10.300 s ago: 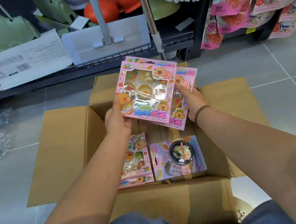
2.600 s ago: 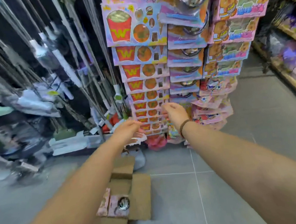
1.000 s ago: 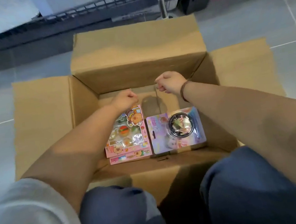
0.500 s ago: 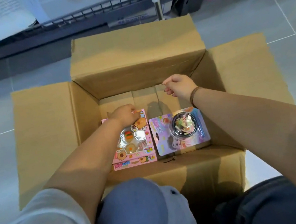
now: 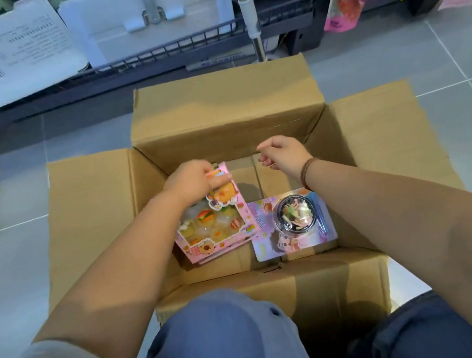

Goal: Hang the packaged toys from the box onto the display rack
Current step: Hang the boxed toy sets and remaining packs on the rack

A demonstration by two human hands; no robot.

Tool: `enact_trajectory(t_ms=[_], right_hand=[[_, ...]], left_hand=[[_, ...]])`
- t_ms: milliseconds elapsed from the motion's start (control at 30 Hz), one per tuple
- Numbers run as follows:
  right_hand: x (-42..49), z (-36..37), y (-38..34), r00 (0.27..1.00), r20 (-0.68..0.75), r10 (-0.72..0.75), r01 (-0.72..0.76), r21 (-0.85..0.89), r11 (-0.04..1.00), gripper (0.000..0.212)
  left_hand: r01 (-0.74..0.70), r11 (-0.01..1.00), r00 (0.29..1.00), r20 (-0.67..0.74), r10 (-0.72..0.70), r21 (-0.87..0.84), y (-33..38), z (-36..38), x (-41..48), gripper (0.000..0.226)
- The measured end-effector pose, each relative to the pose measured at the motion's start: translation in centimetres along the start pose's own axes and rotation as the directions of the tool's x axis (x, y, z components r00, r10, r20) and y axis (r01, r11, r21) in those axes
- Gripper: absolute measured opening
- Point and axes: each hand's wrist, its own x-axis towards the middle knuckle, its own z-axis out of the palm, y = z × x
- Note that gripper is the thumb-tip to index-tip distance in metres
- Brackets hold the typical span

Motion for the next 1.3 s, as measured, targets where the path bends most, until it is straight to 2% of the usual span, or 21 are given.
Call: enact_trajectory(t_ms=[100,200,300,333,367,433,467,500,533,600,667,733,800,933,1000,1033,1100,1200,1300], right_hand=[[0.4,-0.4,-0.7,0.999,-0.042,0.010,-0.005,0.113,0.994,0.017],[0.8,-1.0,-0.9,0.993,-0.083,0.085,-0.056,0.306,0.950,0.021],[-0.1,-1.9,-1.2,0.987,-0.039,0.156,-0.119,0.476,0.871,0.036],[-0.3,-2.3,-1.1,0.986,-0.006,0.165,-0.138,0.524,0.841,0.043],[-0.2,-2.6,-0.9,0.986,0.020,0.167,-0.148,0.574,0.806,0.050],[0.0,-3.3,-0.3,0.985,0.050,0.164,-0.159,0.628,0.762,0.063],[0.1,-3.5,0.0,0.985,0.069,0.160,-0.168,0.627,0.761,0.066],[0.1,-3.6,0.1,0.983,0.100,0.151,-0.181,0.616,0.767,0.066],[-0.1,-3.7,0.2,0.981,0.130,0.144,-0.193,0.596,0.779,0.063],[-0.4,-3.4,0.2,0.981,0.156,0.113,-0.184,0.591,0.785,0.056],[0.0,-3.2,0.1,0.994,0.099,0.045,-0.099,0.661,0.743,0.048],[0.7,-3.5,0.3,1.000,0.012,-0.006,-0.005,0.746,0.665,0.046],[1.1,-4.0,0.7,0.998,-0.061,-0.001,0.047,0.771,0.635,0.044],[1.6,-5.3,1.4,0.996,-0.088,0.017,0.056,0.755,0.654,0.043],[1.7,-5.6,1.4,0.997,-0.068,0.022,0.036,0.741,0.671,0.040],[1.8,-5.6,1.4,0.998,-0.061,0.024,0.028,0.732,0.681,0.039],[1.9,-5.6,1.4,0.997,-0.062,0.043,0.015,0.719,0.695,0.038],[1.9,-5.8,1.4,0.997,-0.056,0.060,-0.003,0.707,0.707,0.037],[1.9,-5.8,1.5,0.997,-0.049,0.058,-0.006,0.715,0.699,0.037]], left_hand=[[0.011,0.963,0.977,-0.201,-0.067,-0.270,0.8,-3.0,-0.1,0.047],[-0.010,0.891,0.949,-0.285,-0.135,-0.454,2.0,-4.5,0.2,0.045],[-0.017,0.756,0.907,-0.327,-0.263,-0.654,3.0,-4.7,0.8,0.043],[0.000,0.682,0.886,-0.316,-0.340,-0.731,3.3,-4.6,1.0,0.043],[0.030,0.568,0.859,-0.269,-0.436,-0.823,3.5,-4.3,1.4,0.042],[0.079,0.239,0.813,-0.076,-0.578,-0.968,3.5,-3.7,2.1,0.049],[0.078,0.073,0.812,0.021,-0.584,-0.994,3.4,-3.2,2.5,0.056],[0.080,-0.041,0.819,0.089,-0.567,-0.996,3.3,-2.5,2.9,0.063],[0.083,-0.098,0.821,0.123,-0.557,-0.992,3.2,-1.5,3.4,0.067],[0.083,-0.134,0.829,0.143,-0.541,-0.987,4.3,0.1,3.7,0.064],[0.069,-0.154,0.869,0.135,-0.476,-0.986,6.4,1.1,3.1,0.052],[0.099,-0.155,0.924,0.149,-0.351,-0.983,7.8,2.2,2.4,0.046],[0.184,-0.001,0.944,0.177,-0.277,-0.983,7.6,4.2,1.9,0.051],[0.368,0.413,0.919,0.259,-0.296,-0.833,5.6,8.4,0.2,0.078],[0.457,0.545,0.887,0.319,-0.333,-0.703,4.5,9.8,0.3,0.094],[0.510,0.580,0.860,0.362,-0.359,-0.635,4.3,10.2,0.4,0.090],[0.586,0.600,0.809,0.429,-0.402,-0.544,3.9,11.0,0.6,0.070],[0.588,0.586,0.808,0.445,-0.387,-0.558,3.7,11.8,0.3,0.020],[0.643,0.537,0.766,0.473,-0.436,-0.546,3.1,12.0,0.3,0.022]])
